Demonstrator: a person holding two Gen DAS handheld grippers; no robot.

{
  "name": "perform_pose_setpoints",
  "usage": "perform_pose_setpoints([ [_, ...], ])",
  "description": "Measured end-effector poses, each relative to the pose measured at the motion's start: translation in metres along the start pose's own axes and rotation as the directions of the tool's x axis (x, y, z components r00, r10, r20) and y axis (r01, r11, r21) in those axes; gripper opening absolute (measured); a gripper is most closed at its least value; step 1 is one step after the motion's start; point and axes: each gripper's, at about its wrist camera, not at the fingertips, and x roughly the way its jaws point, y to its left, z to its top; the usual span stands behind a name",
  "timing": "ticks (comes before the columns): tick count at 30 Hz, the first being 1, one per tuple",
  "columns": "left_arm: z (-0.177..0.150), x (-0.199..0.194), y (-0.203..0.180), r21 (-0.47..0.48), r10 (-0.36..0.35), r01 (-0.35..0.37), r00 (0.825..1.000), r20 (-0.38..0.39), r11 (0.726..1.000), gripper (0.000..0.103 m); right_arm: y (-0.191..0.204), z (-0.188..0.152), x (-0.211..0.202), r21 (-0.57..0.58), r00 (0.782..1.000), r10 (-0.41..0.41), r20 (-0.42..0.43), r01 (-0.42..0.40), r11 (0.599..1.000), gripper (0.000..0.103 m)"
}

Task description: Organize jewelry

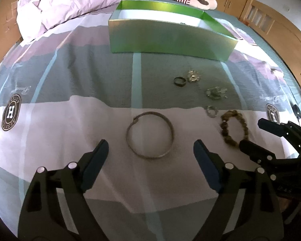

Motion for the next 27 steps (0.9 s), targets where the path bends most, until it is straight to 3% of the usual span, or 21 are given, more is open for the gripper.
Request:
perform_pose_setpoints([
  [6,0.001,0.021,-0.001,0.035,0.018,-0.017,1.000,-0.025,0.999,0.080,-0.002,-0.001,0.020,-0.005,0.998,-0.003,-0.056,0.003,1.000,0.071],
  [18,0.007,0.032,-0.009,0.069,0.041,-0.040,0.999,-0.015,0.997,0.082,0.002,-0.003,0.026,-0.017,0.998,-0.023,-0.057,0.022,1.000,0.075],
  [20,0.008,0.033,-0.008,0.069,0.042,-0.041,0.999,-0.013,0.997,0.077,0.001,-0.002,0.026,-0.009,0.998,-0.025,-0.058,0.024,1.000,0.071],
  [21,0.009,0.032,-0.007,0.066,0.047,-0.047,0.999,-0.007,0.997,0.070,0.001,-0.002,0.026,-0.006,0.998,-0.024,-0.058,0.024,1.000,0.069],
  [23,0.010,0.030,-0.005,0.056,0.044,-0.044,0.999,-0.004,0.997,0.058,-0.001,-0.001,0.025,0.001,0.998,-0.024,-0.054,0.024,1.000,0.055],
  [27,0.011,0.031,-0.006,0.068,0.043,-0.043,0.999,-0.011,0.997,0.058,-0.004,0.000,0.024,0.008,0.998,-0.022,-0.051,0.023,1.000,0.042],
])
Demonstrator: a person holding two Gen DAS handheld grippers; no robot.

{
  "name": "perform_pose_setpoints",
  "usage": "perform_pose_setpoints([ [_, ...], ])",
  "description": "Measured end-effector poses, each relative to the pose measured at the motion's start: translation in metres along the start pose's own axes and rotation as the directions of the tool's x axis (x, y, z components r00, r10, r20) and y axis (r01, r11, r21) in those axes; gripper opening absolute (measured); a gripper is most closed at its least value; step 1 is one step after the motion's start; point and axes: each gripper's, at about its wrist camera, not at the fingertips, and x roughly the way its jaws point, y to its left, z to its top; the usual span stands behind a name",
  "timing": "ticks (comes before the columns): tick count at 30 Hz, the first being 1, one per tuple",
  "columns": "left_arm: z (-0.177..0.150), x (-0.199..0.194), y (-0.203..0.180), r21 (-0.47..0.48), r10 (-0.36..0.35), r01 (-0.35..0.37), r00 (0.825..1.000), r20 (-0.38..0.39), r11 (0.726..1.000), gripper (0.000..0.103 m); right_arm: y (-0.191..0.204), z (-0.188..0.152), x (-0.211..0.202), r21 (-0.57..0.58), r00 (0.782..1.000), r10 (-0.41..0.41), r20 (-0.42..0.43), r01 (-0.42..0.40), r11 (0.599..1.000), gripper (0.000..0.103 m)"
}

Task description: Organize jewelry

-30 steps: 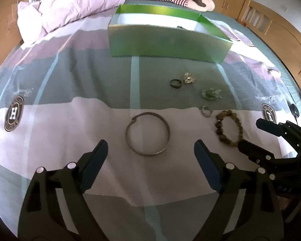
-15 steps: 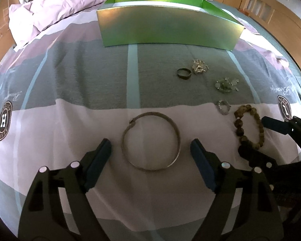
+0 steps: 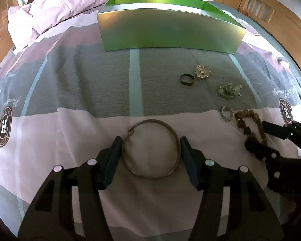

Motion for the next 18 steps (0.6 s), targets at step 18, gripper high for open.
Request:
perform_pose_setpoints([
  [18,0.007,-0.028,-0.006,0.017,0.024,-0.025,0.996,0.086,1.000,0.058,0.001,0.007,-0.023,0.002,0.997,0.043,0.067,-0.043,0.999,0.008],
])
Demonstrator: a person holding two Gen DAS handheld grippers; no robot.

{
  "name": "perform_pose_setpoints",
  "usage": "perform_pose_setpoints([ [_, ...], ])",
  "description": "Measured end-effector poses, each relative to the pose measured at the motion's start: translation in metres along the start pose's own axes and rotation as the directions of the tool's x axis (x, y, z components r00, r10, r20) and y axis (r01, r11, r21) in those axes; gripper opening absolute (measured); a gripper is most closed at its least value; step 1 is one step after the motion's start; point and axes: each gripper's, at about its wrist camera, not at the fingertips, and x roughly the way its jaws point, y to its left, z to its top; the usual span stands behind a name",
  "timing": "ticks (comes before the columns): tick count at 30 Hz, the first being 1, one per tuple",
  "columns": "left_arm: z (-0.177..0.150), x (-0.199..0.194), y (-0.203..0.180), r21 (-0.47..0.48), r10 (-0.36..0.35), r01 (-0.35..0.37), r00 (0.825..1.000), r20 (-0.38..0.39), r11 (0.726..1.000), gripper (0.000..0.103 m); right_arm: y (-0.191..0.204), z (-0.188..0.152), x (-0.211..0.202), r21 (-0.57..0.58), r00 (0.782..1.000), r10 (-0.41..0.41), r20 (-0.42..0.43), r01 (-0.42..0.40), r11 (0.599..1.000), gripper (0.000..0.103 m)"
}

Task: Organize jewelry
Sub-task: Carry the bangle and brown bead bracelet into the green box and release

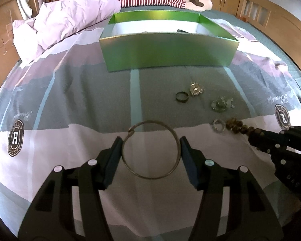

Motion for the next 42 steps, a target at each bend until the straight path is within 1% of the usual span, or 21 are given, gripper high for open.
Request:
perform_pose_setpoints([
  [12,0.005,-0.015,0.000,-0.002,-0.013,0.013,1.000,0.022,1.000,0.058,0.002,0.007,-0.014,0.001,0.999,0.013,0.036,-0.013,1.000,0.008],
  [26,0.013,-0.033,0.002,-0.020,-0.030,0.031,0.998,0.049,0.999,0.058,0.002,0.019,-0.043,0.031,0.993,0.025,0.112,-0.028,0.999,0.008],
  [30,0.018,-0.041,0.002,-0.031,-0.039,0.041,0.997,0.062,0.999,0.058,0.000,0.026,-0.055,0.047,0.989,0.032,0.144,-0.039,0.998,0.008],
  [34,0.026,-0.051,-0.001,-0.019,-0.041,0.043,0.995,0.087,0.999,0.058,0.001,0.039,-0.070,0.050,0.982,0.040,0.183,-0.050,0.997,0.008],
  [42,0.056,-0.067,-0.001,-0.025,-0.052,0.055,0.991,0.127,0.998,0.058,0.002,0.067,-0.081,0.047,0.974,0.053,0.219,-0.065,0.997,0.008],
])
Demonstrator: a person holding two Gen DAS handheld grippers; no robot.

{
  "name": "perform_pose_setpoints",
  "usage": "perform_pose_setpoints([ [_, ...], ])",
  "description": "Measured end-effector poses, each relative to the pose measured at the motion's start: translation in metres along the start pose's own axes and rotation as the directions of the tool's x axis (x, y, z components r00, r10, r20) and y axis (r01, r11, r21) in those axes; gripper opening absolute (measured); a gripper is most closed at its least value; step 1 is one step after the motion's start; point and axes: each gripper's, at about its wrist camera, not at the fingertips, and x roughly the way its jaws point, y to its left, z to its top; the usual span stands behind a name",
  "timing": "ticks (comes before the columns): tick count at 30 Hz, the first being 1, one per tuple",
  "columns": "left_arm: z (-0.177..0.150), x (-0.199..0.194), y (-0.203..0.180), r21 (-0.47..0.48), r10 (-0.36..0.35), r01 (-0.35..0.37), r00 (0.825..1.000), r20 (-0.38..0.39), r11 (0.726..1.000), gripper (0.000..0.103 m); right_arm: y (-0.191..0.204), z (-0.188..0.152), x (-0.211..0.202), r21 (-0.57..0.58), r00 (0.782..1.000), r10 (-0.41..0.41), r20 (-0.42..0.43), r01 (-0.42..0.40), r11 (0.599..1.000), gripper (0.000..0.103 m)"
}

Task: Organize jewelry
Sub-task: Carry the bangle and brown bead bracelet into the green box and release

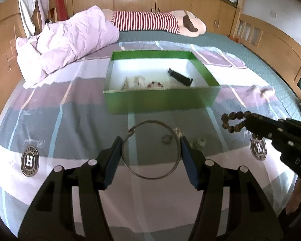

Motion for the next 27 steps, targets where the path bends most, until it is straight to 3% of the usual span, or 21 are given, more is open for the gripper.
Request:
perform_pose_setpoints([
  [6,0.035,0.006,-0.001,-0.009,-0.001,0.001,1.000,0.019,1.000,0.058,-0.006,0.028,0.013,0.015,1.000,0.001,0.020,-0.002,1.000,0.008],
  [11,0.082,0.020,-0.009,0.009,0.000,0.000,0.999,0.049,1.000,0.058,-0.014,0.070,0.027,0.024,0.998,-0.012,0.059,0.010,1.000,0.008],
  [18,0.140,0.064,-0.012,0.013,0.005,-0.005,0.998,0.057,1.000,0.058,-0.040,0.119,0.072,0.079,0.998,-0.023,0.059,0.018,0.997,0.008],
  [27,0.159,0.135,-0.009,0.008,0.039,-0.039,0.999,-0.015,0.999,0.058,-0.058,0.135,0.133,0.131,0.999,-0.046,-0.014,0.048,0.990,0.008],
])
